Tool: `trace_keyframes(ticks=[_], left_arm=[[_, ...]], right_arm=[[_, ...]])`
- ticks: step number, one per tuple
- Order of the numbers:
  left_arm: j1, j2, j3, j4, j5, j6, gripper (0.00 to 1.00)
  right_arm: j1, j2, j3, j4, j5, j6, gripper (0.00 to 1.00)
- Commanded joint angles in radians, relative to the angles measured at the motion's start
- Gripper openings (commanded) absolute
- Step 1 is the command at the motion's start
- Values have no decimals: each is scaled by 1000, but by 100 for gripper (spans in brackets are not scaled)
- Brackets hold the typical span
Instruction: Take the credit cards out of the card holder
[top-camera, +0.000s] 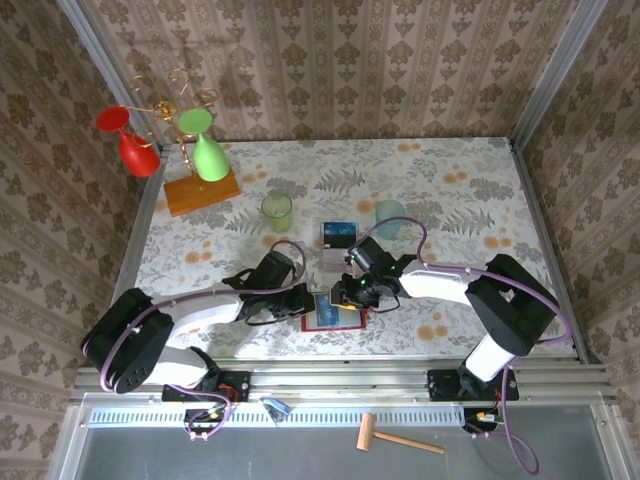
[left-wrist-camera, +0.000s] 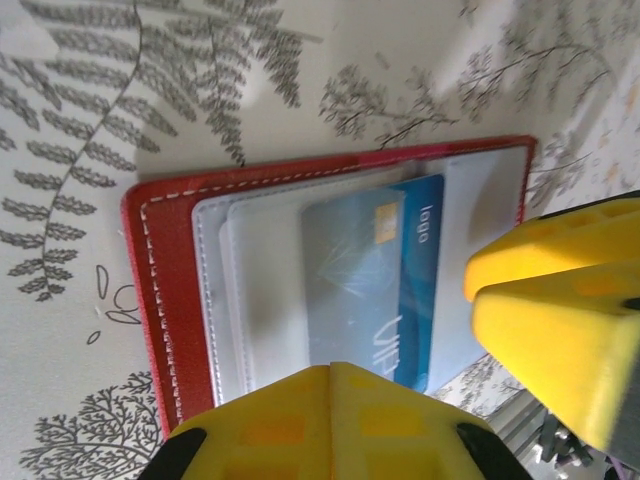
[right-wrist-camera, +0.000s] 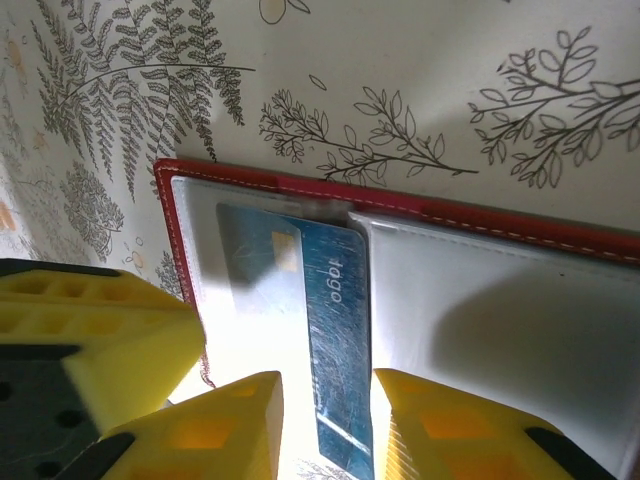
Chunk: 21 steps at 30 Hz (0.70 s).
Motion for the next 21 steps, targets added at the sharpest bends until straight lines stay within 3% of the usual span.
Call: trace_keyframes(ticks=[1, 15, 21], left_arm=[[-17, 27, 18, -4, 11, 18, 7], [-30, 72, 9, -26, -8, 27, 5], [-30, 77, 6, -31, -17, 25, 5]], right_arm=[[-7, 23, -20, 42, -37, 20, 29], [-13, 62, -49, 116, -79, 48, 28], [-16, 28, -72, 140, -75, 67, 20]])
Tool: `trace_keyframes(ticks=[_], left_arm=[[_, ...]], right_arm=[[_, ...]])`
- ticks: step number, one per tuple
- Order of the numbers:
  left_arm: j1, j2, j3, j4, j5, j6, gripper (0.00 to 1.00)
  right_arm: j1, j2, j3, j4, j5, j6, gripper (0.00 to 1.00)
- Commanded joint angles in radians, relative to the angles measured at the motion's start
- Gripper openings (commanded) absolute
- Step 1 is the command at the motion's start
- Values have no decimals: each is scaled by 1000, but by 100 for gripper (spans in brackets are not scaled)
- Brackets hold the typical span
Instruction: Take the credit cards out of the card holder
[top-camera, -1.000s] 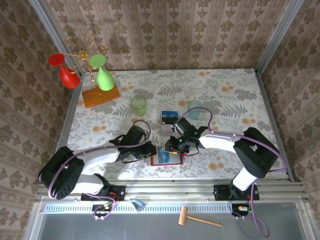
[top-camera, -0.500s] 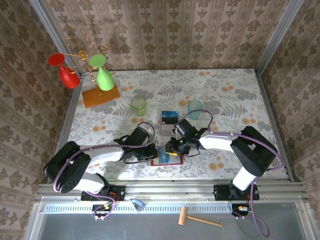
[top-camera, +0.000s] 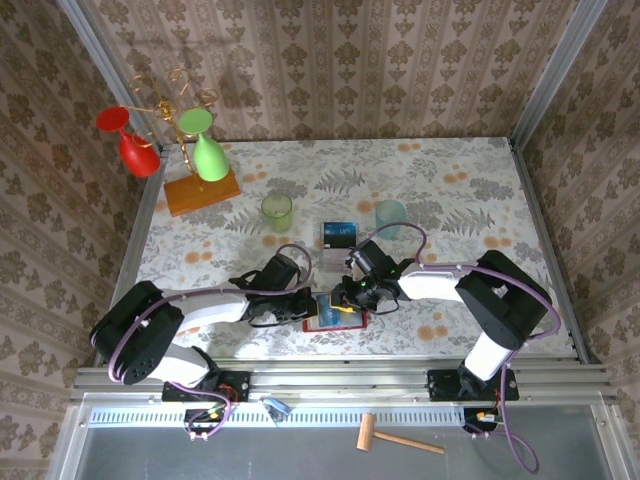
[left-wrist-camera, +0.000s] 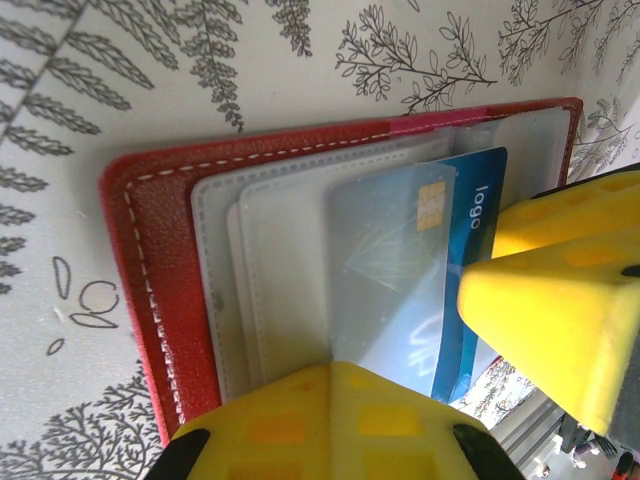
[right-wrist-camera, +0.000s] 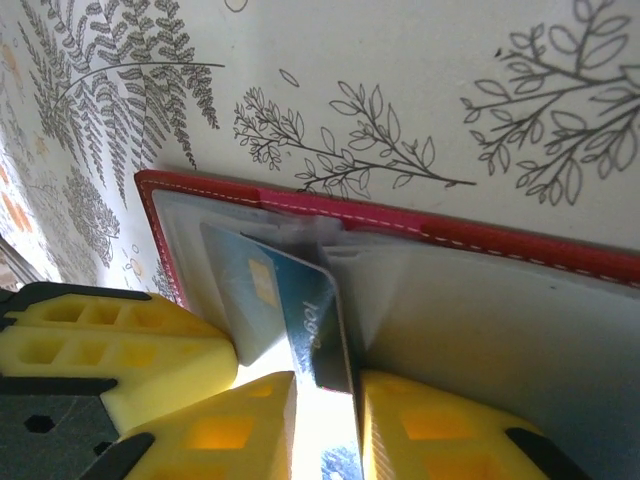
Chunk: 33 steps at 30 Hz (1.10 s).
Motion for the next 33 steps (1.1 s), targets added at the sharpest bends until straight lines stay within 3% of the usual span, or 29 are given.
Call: trace_keyframes(ticks=[1, 12, 33], left_arm=[[-8, 26, 3, -50, -29, 21, 5], [-6, 5, 4, -73, -46, 22, 5], [-7, 3, 12, -87, -49, 25, 6]], right_arm=[[-6, -25, -23, 19, -17, 22, 18], [-27, -85, -39, -10, 10, 2, 6], [-89, -174, -48, -192, 88, -119, 4]])
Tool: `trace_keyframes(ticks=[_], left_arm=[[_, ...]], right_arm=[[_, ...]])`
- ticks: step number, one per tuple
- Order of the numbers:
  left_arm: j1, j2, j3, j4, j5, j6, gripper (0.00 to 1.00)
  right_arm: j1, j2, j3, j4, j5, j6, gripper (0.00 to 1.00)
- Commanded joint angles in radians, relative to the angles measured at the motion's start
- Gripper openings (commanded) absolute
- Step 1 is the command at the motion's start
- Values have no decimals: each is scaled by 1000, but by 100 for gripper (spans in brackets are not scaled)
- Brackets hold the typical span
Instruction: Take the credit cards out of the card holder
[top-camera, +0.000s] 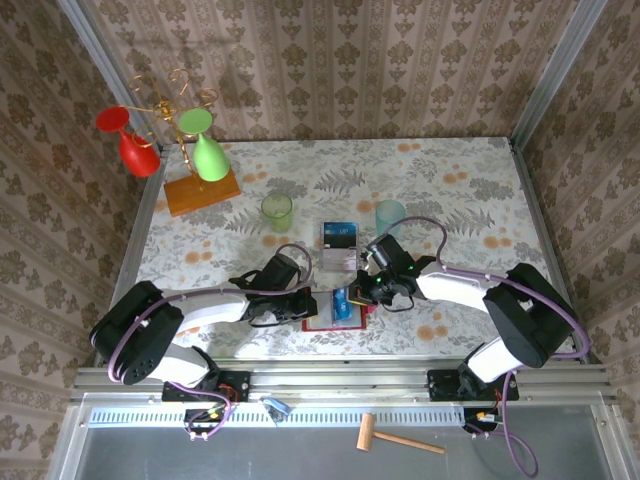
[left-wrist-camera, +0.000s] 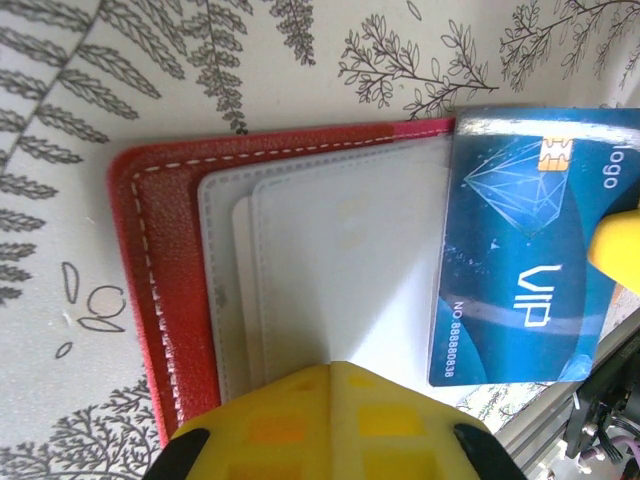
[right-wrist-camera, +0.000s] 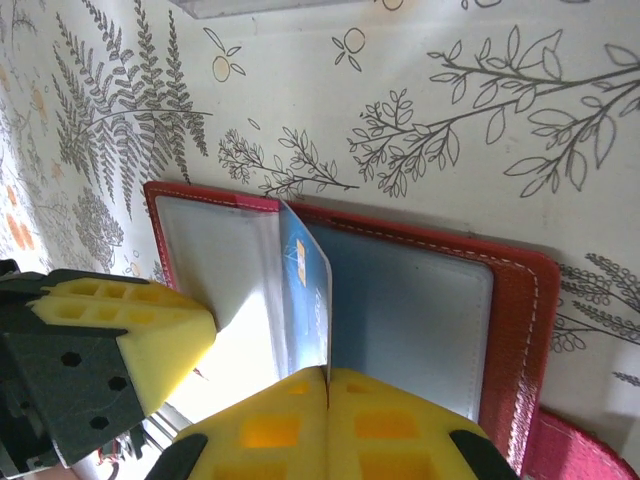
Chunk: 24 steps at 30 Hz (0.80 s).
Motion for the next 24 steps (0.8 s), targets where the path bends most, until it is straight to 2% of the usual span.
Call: trace_keyframes(ticks=[1, 9, 17, 24], left_arm=[[-7, 2, 8, -78, -33, 21, 6], [-7, 1, 13, -81, -32, 22, 6], [-7, 1, 13, -83, -29, 26, 6], [-4, 1, 9, -77, -29, 30, 6]], right_arm=[[-5, -21, -5, -69, 36, -26, 3], [5, -8, 28, -69, 3, -18, 4], [32, 4, 36, -50, -40, 34, 12], [50, 6, 38, -68, -38, 48, 12]])
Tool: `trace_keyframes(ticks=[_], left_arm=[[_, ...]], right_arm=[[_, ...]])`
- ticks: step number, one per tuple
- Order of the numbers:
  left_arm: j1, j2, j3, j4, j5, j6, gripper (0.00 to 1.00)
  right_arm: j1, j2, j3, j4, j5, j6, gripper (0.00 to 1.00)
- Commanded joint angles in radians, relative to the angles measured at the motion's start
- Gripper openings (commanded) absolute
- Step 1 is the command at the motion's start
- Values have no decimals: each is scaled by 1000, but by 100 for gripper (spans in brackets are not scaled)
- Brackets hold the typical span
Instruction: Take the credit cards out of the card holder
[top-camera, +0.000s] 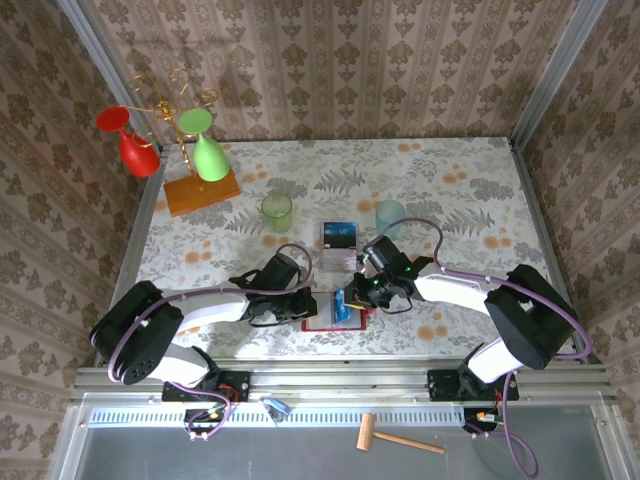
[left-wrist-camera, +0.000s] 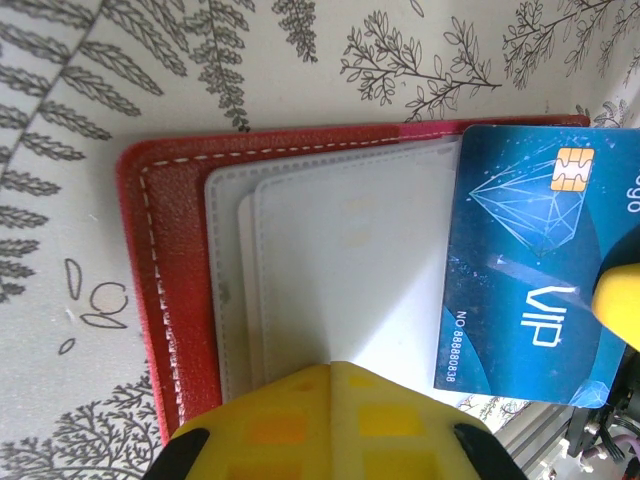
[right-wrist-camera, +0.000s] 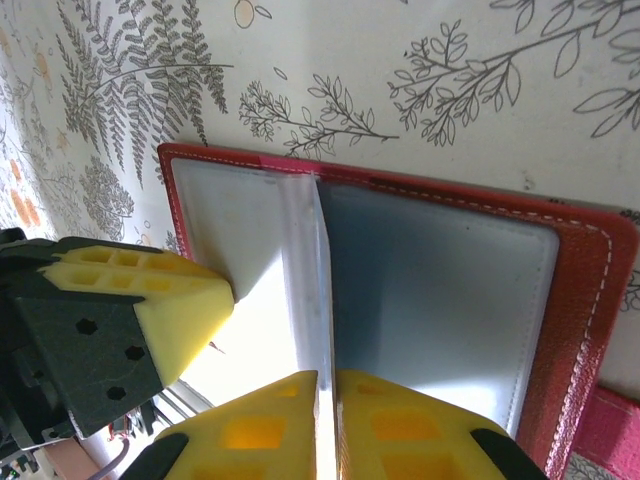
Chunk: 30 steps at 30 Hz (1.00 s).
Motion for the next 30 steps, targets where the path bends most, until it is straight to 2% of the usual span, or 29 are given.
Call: trace_keyframes(ticks=[1, 17, 23, 30], left_arm=[[-3, 1, 5, -67, -28, 27, 6], [6, -32, 29, -98, -30, 36, 10], [25, -92, 46, -109, -37, 50, 16], [89, -192, 48, -122, -41, 111, 18]], right_arm=[[9, 8, 23, -43, -16, 18, 12], [8, -20, 47, -100, 26, -13, 5], [7, -37, 123, -241, 73, -138, 4], [-18, -62, 217, -375, 101, -361, 3]])
